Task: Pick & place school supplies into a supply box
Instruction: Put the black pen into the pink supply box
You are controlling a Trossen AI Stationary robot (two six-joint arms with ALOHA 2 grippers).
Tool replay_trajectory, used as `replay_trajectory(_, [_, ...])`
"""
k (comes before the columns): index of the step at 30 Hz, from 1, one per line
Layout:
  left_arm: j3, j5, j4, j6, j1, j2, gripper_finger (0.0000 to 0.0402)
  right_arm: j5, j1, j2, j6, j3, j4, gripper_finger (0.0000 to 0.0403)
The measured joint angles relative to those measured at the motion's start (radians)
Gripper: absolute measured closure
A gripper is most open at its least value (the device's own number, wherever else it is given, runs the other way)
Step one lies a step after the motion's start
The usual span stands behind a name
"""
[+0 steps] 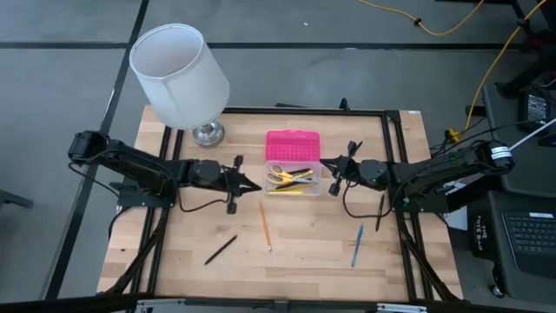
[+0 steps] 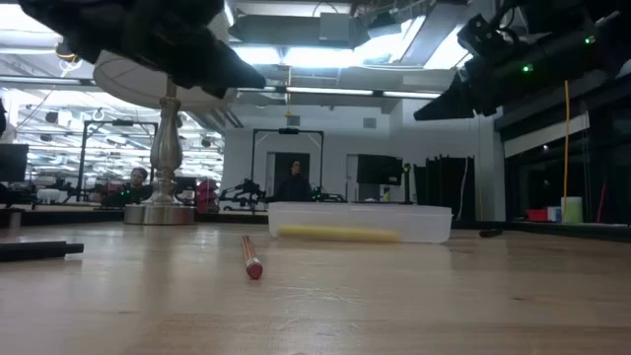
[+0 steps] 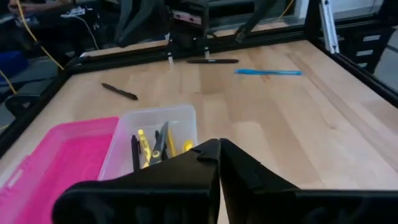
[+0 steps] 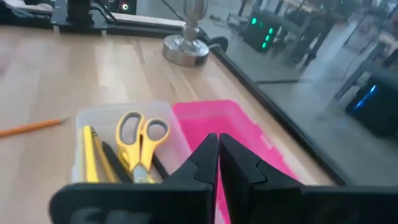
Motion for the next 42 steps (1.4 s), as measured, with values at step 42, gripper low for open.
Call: replay_trajectory(42, [-0.038,0.184,-0.011,-0.06,-0.01,-0.055,0.0401,0.149,-0.038,0.086,0.499,0.268,-0.453,0.0397])
